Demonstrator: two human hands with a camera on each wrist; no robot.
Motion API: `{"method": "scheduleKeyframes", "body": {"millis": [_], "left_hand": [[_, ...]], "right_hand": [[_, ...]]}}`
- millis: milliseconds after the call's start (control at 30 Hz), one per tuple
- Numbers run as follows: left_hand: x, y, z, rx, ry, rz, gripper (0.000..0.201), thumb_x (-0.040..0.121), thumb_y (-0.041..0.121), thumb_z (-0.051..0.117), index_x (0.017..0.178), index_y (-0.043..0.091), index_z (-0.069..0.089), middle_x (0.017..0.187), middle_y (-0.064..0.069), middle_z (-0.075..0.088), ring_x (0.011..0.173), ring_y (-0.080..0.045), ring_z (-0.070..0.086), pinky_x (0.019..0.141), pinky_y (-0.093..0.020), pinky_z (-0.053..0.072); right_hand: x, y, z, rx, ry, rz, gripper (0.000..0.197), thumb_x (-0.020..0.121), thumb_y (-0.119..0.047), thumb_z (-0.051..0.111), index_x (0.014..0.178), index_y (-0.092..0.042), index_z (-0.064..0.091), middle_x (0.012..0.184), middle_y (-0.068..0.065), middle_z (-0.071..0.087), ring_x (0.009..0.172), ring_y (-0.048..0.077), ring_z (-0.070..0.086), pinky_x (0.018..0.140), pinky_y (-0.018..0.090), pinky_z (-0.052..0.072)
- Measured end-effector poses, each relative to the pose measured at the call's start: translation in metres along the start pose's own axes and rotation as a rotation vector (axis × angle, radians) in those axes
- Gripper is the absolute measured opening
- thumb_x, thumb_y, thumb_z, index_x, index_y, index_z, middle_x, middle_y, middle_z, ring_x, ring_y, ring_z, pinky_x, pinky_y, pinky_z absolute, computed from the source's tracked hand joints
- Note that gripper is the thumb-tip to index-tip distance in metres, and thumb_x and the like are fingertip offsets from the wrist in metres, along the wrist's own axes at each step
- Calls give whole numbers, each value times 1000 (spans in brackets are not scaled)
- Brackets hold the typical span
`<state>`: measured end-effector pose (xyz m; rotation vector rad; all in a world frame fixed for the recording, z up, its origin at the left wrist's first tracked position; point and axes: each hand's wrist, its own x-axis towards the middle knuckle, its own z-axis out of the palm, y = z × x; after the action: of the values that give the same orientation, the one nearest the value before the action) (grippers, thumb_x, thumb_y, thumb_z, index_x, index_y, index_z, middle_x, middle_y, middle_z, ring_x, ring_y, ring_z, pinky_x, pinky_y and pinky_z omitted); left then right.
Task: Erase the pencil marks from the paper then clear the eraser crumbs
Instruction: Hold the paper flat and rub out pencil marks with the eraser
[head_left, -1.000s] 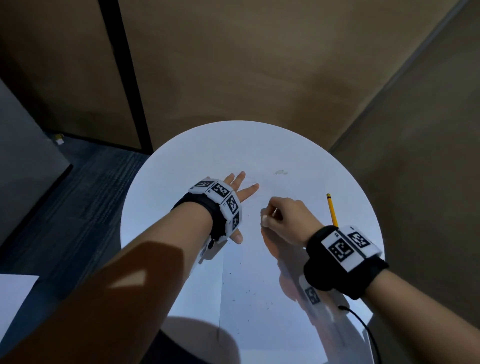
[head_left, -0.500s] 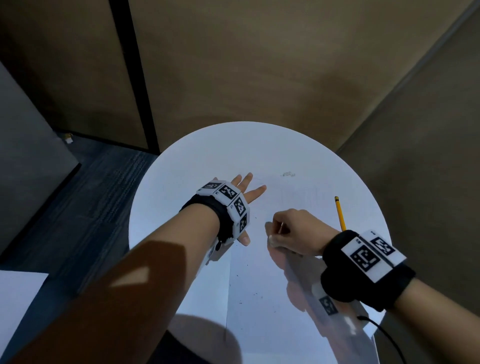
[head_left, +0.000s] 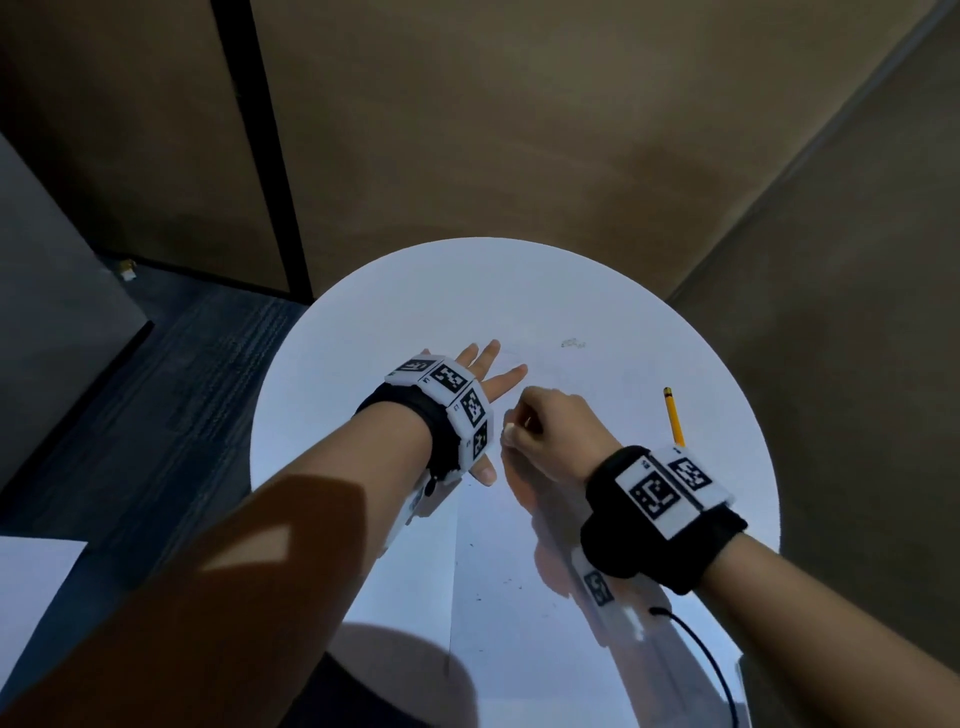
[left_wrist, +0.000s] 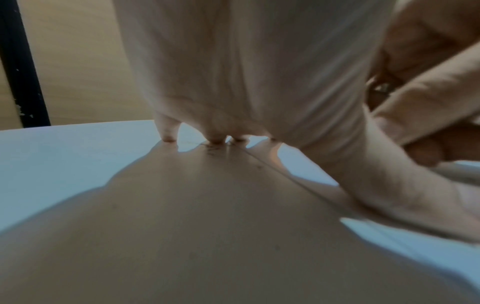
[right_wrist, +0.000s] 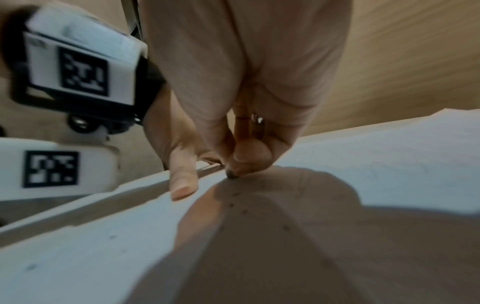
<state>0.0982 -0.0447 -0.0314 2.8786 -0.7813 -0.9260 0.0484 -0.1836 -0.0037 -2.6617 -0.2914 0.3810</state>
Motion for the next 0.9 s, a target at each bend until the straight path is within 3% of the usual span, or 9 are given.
{"method": "scheduleKeyframes", "body": {"millis": [200, 367, 533, 667, 733, 800, 900], "left_hand": [[-2, 0, -1, 36, 11, -1, 127, 65, 63, 74, 144, 40, -22, 152, -1, -32, 144, -24, -19, 112, -60, 1], [-5, 1, -3, -6, 0, 12, 126, 65, 61, 75, 145, 39, -20, 153, -2, -31, 144, -24, -20, 111, -60, -1], [-5, 1, -1, 18, 16, 11, 127, 65, 63, 74, 145, 40, -22, 152, -1, -33, 144, -24, -20, 111, -60, 0], [-1, -2, 0, -29, 10, 21, 128, 64, 61, 76, 145, 40, -20, 153, -1, -32, 144, -23, -20, 111, -60, 0], [-2, -2, -1, -23, 3, 23, 128, 63, 62, 76, 145, 40, -20, 153, -1, -32, 144, -24, -20, 111, -60, 0], [-4, -1, -1, -24, 7, 22, 127, 64, 61, 76, 146, 40, -19, 153, -1, -31, 144, -23, -20, 111, -59, -1], [-4, 0, 0, -12, 23, 20, 127, 64, 61, 76, 145, 41, -20, 153, 0, -31, 144, -22, -20, 111, -59, -2]], "right_hand": [[-9, 1, -4, -57, -191, -39, 28, 90, -16, 53, 67, -24, 39, 70, -13, 44, 66, 7, 43, 51, 6, 34], [-6, -1, 8, 13, 7, -10, 11, 94, -16, 48, 84, -14, 43, 79, -4, 49, 73, 13, 43, 51, 9, 32], [-9, -2, -4, -56, -209, -16, 27, 90, -15, 53, 67, -24, 40, 70, -13, 44, 67, 8, 43, 48, 9, 30], [0, -6, 0, -2, -44, -11, 10, 92, -14, 50, 83, -16, 46, 91, 3, 59, 77, 11, 44, 50, 7, 29], [-6, -5, 6, -12, -55, -27, 10, 93, -15, 47, 84, -15, 44, 94, 8, 62, 75, 14, 44, 51, 13, 29], [-14, -5, 4, -51, -164, -45, 13, 93, -16, 47, 80, -14, 45, 85, 5, 60, 75, 16, 46, 53, 21, 30], [-11, -3, -4, -60, -212, -44, 19, 91, -15, 51, 72, -18, 47, 76, -6, 53, 75, 13, 46, 50, 11, 32]]}}
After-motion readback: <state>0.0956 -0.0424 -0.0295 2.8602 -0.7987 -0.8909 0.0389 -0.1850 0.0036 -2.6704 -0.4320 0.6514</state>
